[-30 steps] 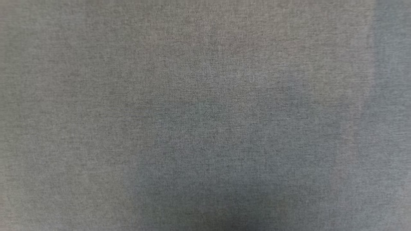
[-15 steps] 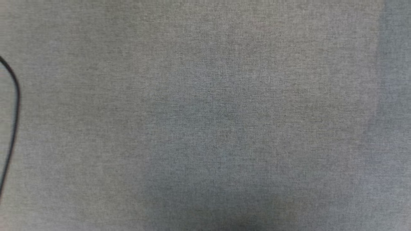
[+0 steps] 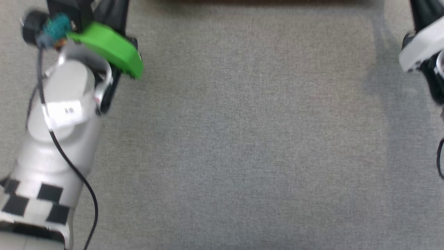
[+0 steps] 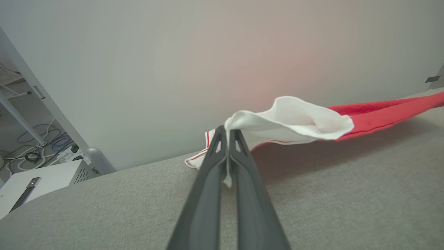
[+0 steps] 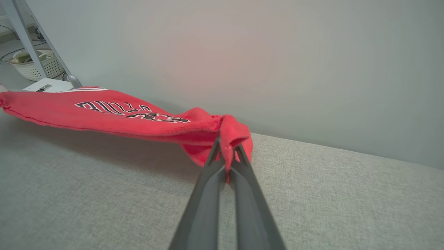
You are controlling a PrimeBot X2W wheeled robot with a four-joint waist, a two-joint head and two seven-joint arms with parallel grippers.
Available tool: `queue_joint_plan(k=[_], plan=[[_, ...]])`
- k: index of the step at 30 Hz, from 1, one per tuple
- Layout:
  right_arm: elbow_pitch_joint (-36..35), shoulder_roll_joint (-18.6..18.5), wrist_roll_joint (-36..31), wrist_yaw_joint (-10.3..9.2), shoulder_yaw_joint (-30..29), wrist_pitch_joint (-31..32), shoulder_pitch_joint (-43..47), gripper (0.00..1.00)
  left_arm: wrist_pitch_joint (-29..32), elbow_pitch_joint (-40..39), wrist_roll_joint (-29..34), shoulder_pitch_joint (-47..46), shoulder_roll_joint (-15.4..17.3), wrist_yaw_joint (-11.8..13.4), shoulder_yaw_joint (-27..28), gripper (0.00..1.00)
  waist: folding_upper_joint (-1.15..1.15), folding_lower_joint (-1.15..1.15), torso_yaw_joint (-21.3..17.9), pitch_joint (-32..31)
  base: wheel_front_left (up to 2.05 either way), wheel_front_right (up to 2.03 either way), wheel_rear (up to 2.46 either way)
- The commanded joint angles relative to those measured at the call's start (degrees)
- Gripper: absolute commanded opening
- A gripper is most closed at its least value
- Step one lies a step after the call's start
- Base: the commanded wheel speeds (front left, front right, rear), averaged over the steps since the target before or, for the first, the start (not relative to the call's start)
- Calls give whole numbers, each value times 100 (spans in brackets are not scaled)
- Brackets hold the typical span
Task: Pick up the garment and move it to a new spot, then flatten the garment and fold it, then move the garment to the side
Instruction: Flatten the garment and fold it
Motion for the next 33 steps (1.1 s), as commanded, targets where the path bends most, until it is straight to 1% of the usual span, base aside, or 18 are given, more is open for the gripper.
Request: queue_joint_plan(k=[1,5,10,12,16,24,29,33], plan=[[-84,-40,128,-11,53,-38,253,0,28,-64,-98,312,22,49,-8,0,0,1,123,-633,0,0,0],[-267,-167,430,-11,238,-47,928,0,244,-296,-241,1128,100,126,-72,0,0,1,159,-955,0,0,0],[-418,-254,729,-11,466,-4,1649,0,538,-656,-386,2086,317,258,-121,0,0,1,188,-1338,0,0,0],[-421,-267,861,-11,483,10,1913,0,674,-823,-441,2457,427,270,-162,0,0,1,208,-1519,0,0,0],[-407,-283,1109,-11,469,98,2419,0,1024,-1248,-496,3164,655,255,-346,0,0,1,238,-1840,0,0,0],[-506,-389,1620,-11,368,451,3354,0,1598,-2052,-665,4270,976,360,-580,0,0,1,233,-2399,0,0,0],[-696,-486,1901,-11,235,758,3916,0,1739,-2351,-759,4810,1102,363,-720,0,0,1,206,-2676,0,0,0],[-975,-612,2081,-11,155,1028,4394,0,1870,-2588,-862,5155,1167,378,-811,0,0,1,183,-2882,0,0,0]])
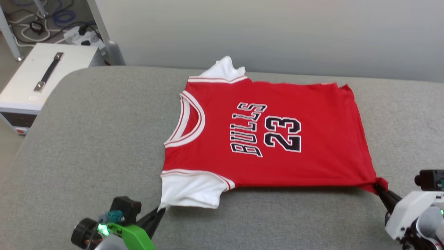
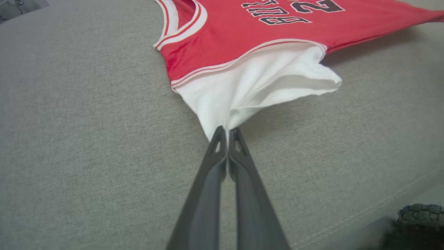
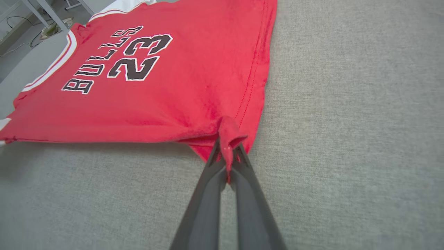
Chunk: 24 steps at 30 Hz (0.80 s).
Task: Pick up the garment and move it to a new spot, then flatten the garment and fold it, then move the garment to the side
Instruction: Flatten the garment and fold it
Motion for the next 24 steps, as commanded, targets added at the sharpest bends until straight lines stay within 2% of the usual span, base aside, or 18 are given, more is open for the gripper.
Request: queue_joint_plan(k=[1,7,12,18,24], plan=[[-111,-75,101,-11,-44,109,201,0,63,-82,-114,169,77,1,-21,0,0,1,-35,-231,0,0,0],[-689,-349,110,-11,-167,582,885,0,439,-484,-447,654,290,-29,-80,0,0,1,-92,-421,0,0,0],[-1146,-476,-60,-11,-447,981,1519,0,919,-960,-737,1154,598,-28,-181,0,0,1,-117,-487,0,0,0],[-1845,-422,-190,-11,-981,1542,2299,0,1268,-1521,-945,1597,893,119,-205,0,0,1,-131,-432,0,0,0],[-2523,-192,-488,-11,-1671,1854,2627,0,1100,-1880,-861,1421,952,278,32,0,0,1,-157,-248,0,0,0]])
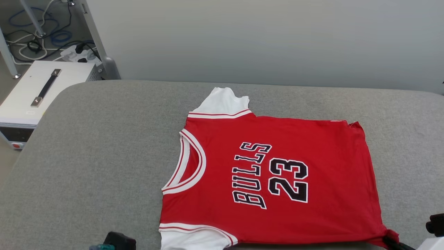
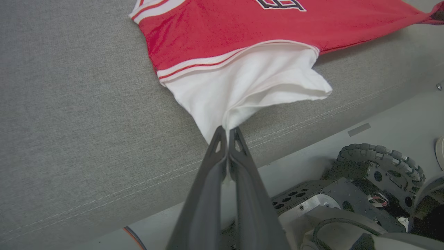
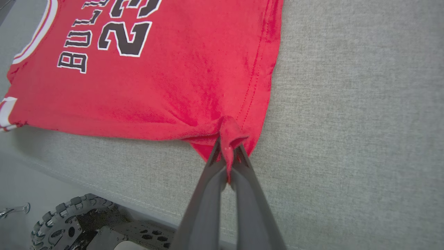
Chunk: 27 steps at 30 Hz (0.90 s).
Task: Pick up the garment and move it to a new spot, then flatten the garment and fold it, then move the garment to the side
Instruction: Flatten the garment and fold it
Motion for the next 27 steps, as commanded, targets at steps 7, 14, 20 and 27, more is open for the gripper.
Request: queue_joint_plan(k=[7,14,20,27], plan=[[-625,325,-375,-9,-628,484,-154,0,-42,-97,176,-894,-40,-8,233,0,0,1,-66,432,0,0,0],[-815,580,-615,-9,-919,869,-714,0,191,180,251,-1893,-150,-153,320,0,0,1,-172,926,0,0,0],[-633,732,-736,-9,-917,1074,-1203,0,356,727,286,-2600,-282,-345,237,0,0,1,-262,1253,0,0,0],[-297,805,-885,-9,-849,1088,-1643,0,287,1372,346,-3232,-424,-502,142,0,0,1,-359,1522,0,0,0]])
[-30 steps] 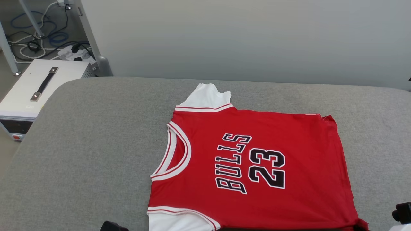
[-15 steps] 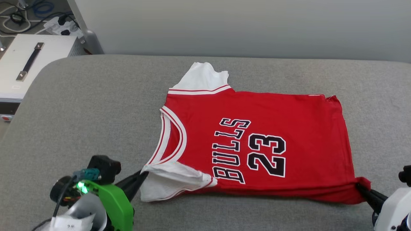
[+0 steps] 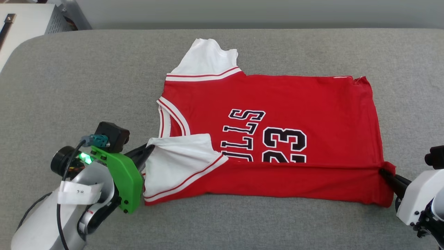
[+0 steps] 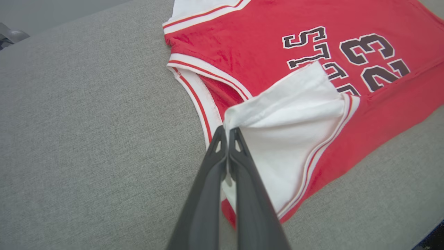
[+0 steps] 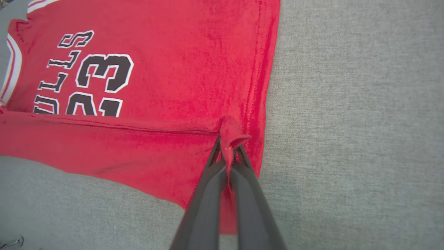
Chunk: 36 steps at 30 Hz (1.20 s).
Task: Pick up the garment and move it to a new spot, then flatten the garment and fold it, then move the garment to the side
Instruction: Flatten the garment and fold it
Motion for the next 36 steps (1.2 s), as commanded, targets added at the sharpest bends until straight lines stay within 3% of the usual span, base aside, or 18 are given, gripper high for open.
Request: queue_joint_plan(k=[1,15,16,17,18,27,36], plan=[[65,29,-51,-5,13,-10,-126,0,-57,120,41,-202,-46,-47,-5,0,0,0,-79,140,0,0,0],[544,36,-155,-5,358,-87,-718,0,-250,1468,86,-971,-352,-180,-450,0,0,0,-183,458,0,0,0],[592,31,-182,-5,374,-121,-758,0,-299,1575,100,-1015,-382,-182,-474,33,0,0,-187,464,0,0,0],[620,24,-211,-5,394,-162,-787,46,-348,1659,116,-1049,-410,-184,-490,100,0,0,-187,463,0,0,0],[661,28,-233,-5,413,-211,-819,100,-414,1765,127,-1080,-457,-184,-495,100,0,0,-185,448,0,0,0],[740,-27,-363,-5,564,-626,-805,100,-958,2351,-111,-980,-893,54,-290,100,0,0,-141,14,0,0,0],[319,-15,-861,-5,473,-673,-306,100,-1244,1907,-621,-276,-1192,735,148,100,0,0,-70,-571,0,0,0]])
